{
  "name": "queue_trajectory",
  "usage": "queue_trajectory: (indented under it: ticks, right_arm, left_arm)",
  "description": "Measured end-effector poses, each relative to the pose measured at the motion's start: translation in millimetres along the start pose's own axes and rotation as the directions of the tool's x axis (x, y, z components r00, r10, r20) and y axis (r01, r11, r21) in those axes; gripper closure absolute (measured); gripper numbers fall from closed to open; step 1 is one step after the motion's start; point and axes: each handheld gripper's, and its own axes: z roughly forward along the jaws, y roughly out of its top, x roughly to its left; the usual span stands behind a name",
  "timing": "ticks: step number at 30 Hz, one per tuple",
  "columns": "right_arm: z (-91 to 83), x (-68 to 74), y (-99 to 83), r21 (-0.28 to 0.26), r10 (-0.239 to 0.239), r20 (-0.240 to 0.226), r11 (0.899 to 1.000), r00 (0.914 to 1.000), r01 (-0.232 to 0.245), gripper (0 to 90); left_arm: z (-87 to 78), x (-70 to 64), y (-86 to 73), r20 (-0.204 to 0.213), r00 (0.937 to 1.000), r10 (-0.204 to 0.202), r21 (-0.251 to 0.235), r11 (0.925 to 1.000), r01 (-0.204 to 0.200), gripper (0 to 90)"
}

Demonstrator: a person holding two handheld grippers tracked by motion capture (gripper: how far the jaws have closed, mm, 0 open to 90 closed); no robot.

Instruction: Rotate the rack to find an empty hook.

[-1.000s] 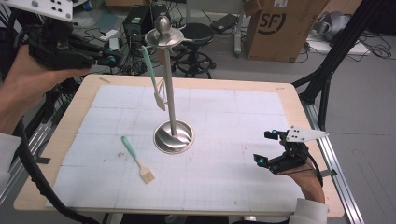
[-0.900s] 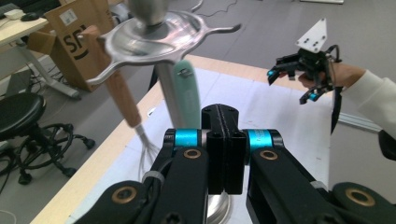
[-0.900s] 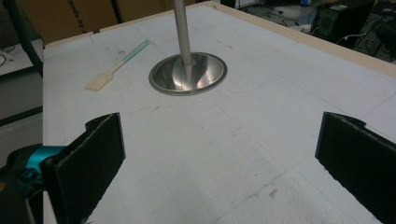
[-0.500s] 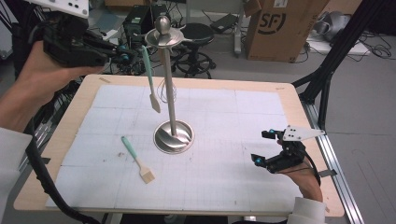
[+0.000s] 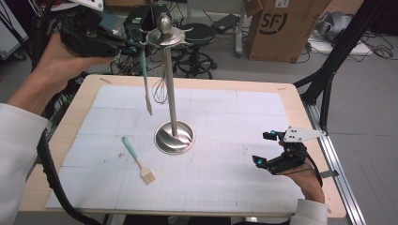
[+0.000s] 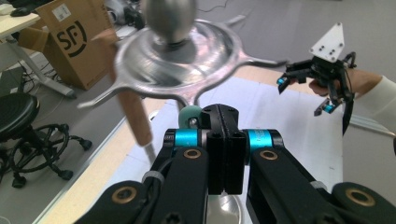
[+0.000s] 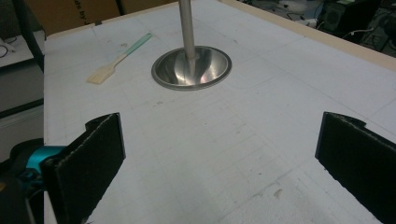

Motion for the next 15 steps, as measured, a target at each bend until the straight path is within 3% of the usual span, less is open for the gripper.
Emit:
queue_trajectory:
  ticks: [8,15]
  right_arm:
    - [-1.2,1.6,0.1,-0.003,0.0,-0.001,1.0,1.0,0.0,0.2]
    - [-1.8,1.7,0.1,-0.002,0.001,0.0,1.0,1.0,-0.001,0.2]
  left_arm:
    - [-2.3,17.6,-4.6,-0.025,0.9996,-0.011,0.002,0.9999,0.011,89.8]
    - [-4.8,13.4,-5.6,-0.019,0.9998,0.001,0.014,0.9999,-0.001,89.8]
